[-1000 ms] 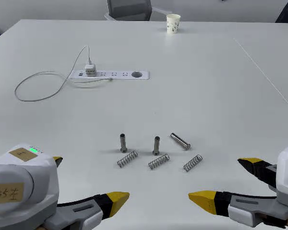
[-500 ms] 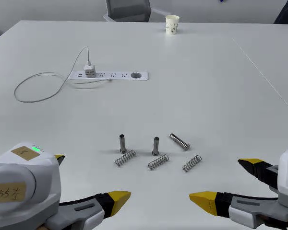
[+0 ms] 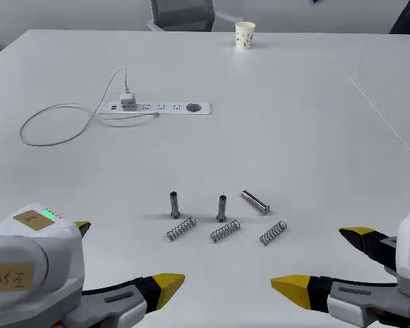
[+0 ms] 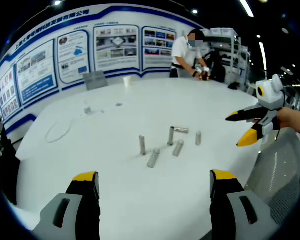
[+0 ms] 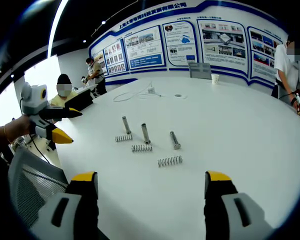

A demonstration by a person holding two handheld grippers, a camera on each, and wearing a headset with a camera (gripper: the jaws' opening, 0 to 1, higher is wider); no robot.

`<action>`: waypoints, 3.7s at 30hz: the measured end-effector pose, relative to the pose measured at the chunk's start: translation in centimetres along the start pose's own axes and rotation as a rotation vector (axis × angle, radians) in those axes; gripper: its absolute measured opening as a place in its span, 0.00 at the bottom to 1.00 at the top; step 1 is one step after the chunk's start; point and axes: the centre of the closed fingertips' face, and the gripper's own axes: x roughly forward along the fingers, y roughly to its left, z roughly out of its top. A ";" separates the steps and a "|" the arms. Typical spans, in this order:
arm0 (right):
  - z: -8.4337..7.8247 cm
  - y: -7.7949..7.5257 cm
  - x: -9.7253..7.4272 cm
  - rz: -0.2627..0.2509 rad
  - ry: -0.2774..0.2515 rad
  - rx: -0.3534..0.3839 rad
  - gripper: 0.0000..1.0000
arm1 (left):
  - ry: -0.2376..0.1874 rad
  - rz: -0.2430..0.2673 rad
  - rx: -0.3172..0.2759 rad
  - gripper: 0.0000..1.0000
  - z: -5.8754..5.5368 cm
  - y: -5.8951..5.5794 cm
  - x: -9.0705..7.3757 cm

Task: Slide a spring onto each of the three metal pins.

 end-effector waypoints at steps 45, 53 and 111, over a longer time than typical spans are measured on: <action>4.0 -4.6 5.8 -0.019 0.030 -0.076 0.53 | -0.031 -0.034 -0.004 0.89 0.4 -1.1 1.1; 4.3 -5.0 7.5 -0.007 0.040 -0.079 0.47 | -0.041 -0.042 -0.001 0.88 0.6 -1.4 1.4; 3.2 -5.3 17.2 0.037 0.163 -0.120 0.09 | -0.020 -0.051 -0.010 0.86 -0.6 -1.6 2.7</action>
